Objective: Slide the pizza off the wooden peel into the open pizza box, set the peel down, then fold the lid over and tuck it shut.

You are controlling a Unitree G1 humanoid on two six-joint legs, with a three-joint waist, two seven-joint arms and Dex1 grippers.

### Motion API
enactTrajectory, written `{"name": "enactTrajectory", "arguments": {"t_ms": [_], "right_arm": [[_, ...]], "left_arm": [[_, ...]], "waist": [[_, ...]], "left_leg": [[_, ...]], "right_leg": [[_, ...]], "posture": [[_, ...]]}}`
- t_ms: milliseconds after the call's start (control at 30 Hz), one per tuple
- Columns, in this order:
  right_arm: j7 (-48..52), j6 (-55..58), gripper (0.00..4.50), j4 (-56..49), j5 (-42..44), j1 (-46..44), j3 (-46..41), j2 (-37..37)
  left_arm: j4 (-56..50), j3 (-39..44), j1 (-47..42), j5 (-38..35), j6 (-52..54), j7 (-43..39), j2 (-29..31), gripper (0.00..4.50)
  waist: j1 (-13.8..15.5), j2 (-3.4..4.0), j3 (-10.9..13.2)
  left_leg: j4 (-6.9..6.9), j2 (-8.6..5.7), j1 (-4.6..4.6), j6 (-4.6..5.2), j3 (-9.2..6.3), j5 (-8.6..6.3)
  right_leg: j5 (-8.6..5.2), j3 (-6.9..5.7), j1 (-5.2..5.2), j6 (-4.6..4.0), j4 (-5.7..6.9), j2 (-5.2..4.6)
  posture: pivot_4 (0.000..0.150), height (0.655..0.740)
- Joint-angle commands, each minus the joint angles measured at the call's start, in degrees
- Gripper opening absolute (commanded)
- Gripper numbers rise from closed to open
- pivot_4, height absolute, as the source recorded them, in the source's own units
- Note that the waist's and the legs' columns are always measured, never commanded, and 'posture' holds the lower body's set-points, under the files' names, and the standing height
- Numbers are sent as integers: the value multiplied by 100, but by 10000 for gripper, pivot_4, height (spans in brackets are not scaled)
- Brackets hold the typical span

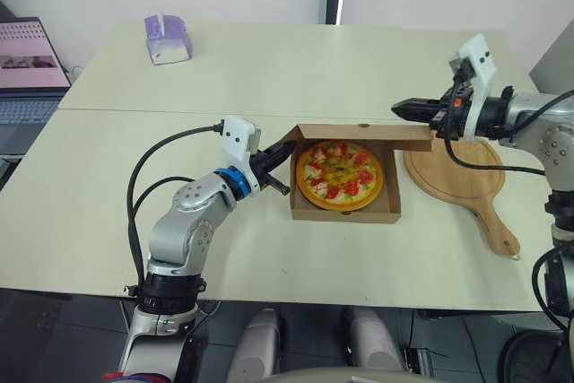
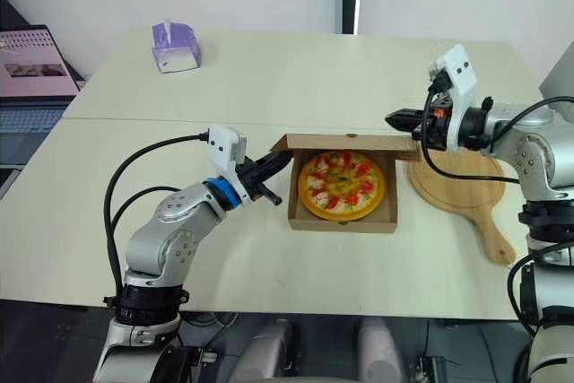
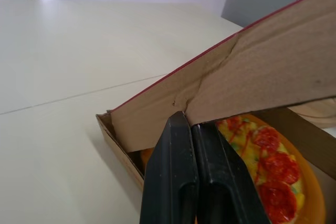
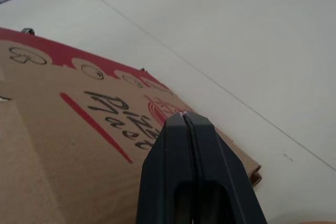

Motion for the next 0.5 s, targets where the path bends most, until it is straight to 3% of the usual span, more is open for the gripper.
{"name": "enactTrajectory", "arguments": {"t_ms": [33, 333, 400, 500], "right_arm": [[215, -79, 0, -193, -69, -28, 2, -113], [356, -131, 0, -393, -223, 192, 29, -113], [383, -138, 0, -481, -252, 272, 39, -115], [471, -164, 0, -693, -285, 448, 118, -175]], "left_arm": [[-221, 129, 48, -282, 292, -384, 406, 6149], [168, 791, 12, -1206, 707, -2788, 2736, 35061], [379, 864, -209, -1284, 826, -2994, 3083, 35061], [635, 910, -827, -1355, 847, -2780, 2968, 35061]], "waist": [[-16, 0, 0], [-58, 0, 1], [-53, 3, 2], [-7, 1, 3]], "left_leg": [[-1, -2, 1, 0, 0, 0], [-5, 6, -1, 0, -2, 0], [-6, 7, -1, 0, -2, 0], [-3, 8, -5, 0, -3, 0]], "right_leg": [[0, 0, 0, 0, 1, 1], [-1, 8, -19, -2, 13, 12], [-1, 9, -19, -2, 11, 11], [-1, 5, -17, -1, 9, 4]], "posture": [[1500, 7400], [1500, 7400], [1500, 7400], [1500, 7400]]}}
